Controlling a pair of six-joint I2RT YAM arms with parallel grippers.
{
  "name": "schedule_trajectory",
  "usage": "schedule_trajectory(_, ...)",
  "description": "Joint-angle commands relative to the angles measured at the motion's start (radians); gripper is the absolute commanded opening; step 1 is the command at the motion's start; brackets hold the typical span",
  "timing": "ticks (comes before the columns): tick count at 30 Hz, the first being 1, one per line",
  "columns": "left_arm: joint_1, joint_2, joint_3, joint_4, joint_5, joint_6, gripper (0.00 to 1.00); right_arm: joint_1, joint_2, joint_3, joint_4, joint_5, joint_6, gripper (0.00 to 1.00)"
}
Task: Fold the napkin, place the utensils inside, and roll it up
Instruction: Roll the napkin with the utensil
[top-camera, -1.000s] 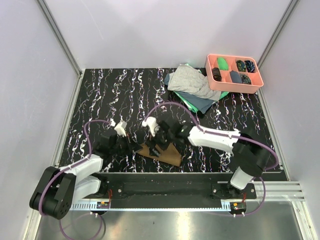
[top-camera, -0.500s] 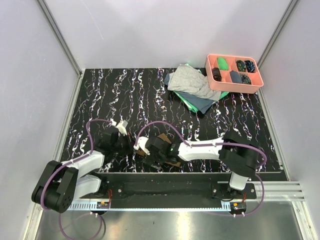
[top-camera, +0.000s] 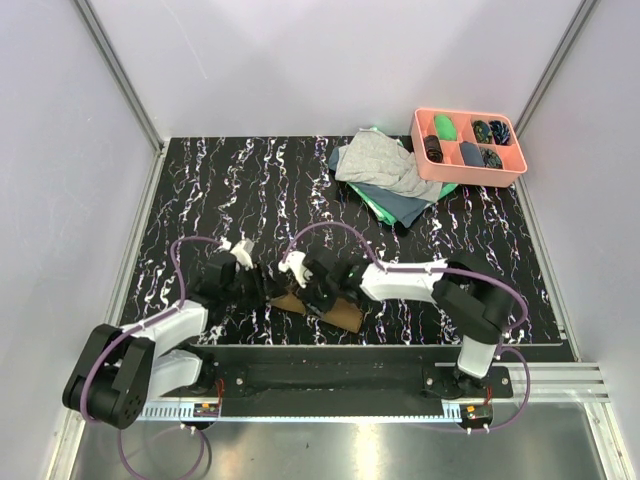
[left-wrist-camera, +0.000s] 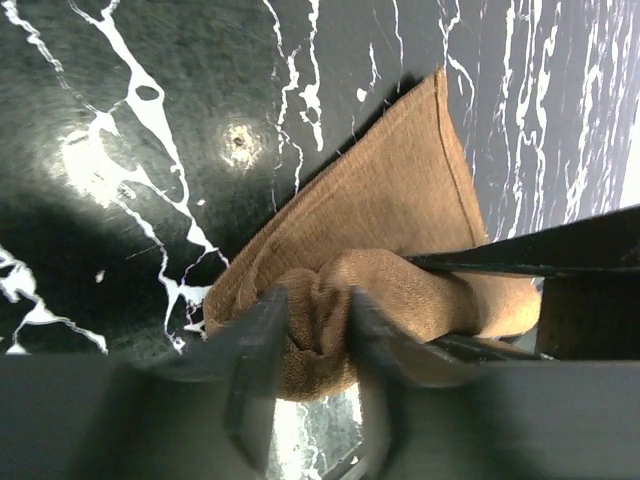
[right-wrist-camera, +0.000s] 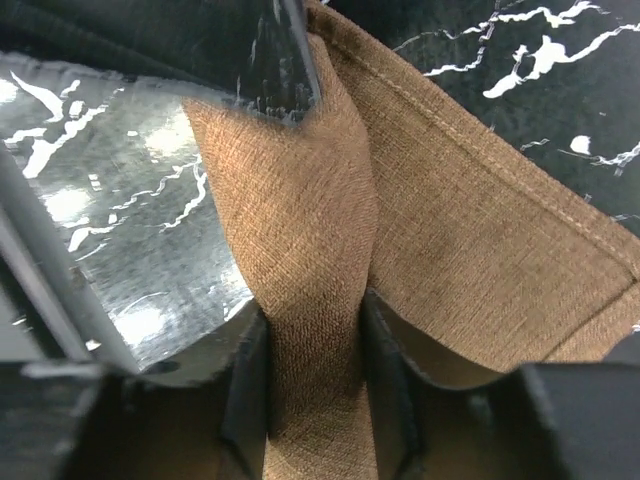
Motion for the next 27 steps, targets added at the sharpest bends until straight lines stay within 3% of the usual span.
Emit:
schedule_trajectory(1, 0.003, -0.064, 0.050, -0.054, -0.038, 0.039, 0.60, -0.059, 0.065, -0.009, -0.073, -0.312, 0.055, 0.38)
schedule_trajectory(4, 0.003, -0.102, 0.050, -0.075, -0.055, 0.052, 0.74, -0.114, 0.104, 0.003, -0.073, -0.458, 0.087, 0.36)
schedule_trajectory(9, 0.003, -0.156, 0.012, -0.071, -0.063, 0.050, 0.76, -0.179, 0.196, 0.050, -0.071, -0.667, 0.115, 0.35)
schedule_trajectory(12, 0.003, -0.176, -0.013, -0.060, -0.053, 0.040, 0.74, -0.206, 0.240, 0.073, -0.074, -0.715, 0.123, 0.35)
schedule_trajectory(19, 0.003, -0.168, -0.066, 0.038, 0.002, 0.007, 0.62, -0.246, 0.312, 0.109, -0.080, -0.793, 0.135, 0.36)
schedule_trajectory(23, 0.003, -0.115, -0.076, 0.080, 0.037, 0.004, 0.47, -0.257, 0.335, 0.122, -0.083, -0.804, 0.138, 0.37)
schedule_trajectory(25, 0.003, -0.090, -0.089, 0.133, 0.071, -0.016, 0.44, -0.262, 0.341, 0.129, -0.083, -0.810, 0.140, 0.37)
schedule_trajectory(27, 0.003, -0.070, -0.094, 0.158, 0.085, -0.026, 0.29, -0.269, 0.340, 0.133, -0.085, -0.803, 0.147, 0.40)
